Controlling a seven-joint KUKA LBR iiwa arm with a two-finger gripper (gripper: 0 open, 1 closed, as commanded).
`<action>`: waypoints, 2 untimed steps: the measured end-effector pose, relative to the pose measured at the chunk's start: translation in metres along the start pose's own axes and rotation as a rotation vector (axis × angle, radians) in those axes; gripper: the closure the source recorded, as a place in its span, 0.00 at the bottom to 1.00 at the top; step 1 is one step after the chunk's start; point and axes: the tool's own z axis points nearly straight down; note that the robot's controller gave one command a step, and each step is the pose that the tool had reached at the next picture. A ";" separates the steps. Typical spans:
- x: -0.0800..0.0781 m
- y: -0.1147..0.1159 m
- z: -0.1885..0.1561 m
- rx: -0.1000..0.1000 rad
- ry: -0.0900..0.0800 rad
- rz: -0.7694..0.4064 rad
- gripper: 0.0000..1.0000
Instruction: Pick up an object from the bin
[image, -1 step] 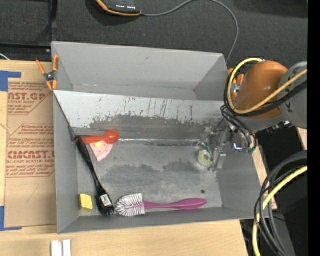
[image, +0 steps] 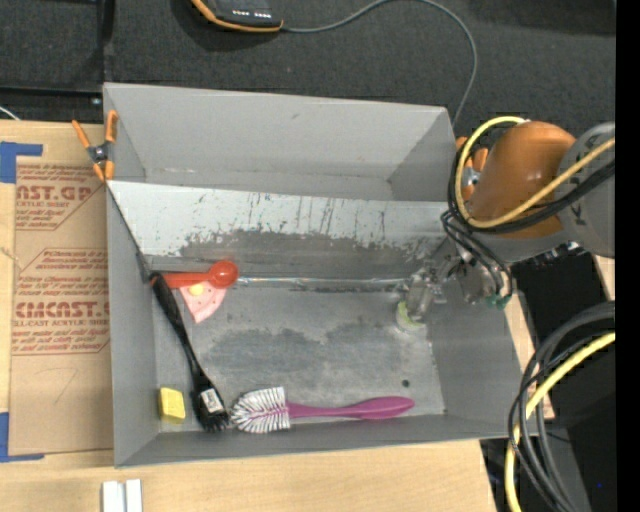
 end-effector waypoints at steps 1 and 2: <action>0.000 0.000 0.000 0.000 0.000 0.000 1.00; 0.025 -0.030 0.041 0.000 -0.001 -0.319 1.00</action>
Offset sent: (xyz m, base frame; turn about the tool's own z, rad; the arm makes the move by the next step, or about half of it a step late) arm -0.0265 -0.0328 -0.0429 -0.3404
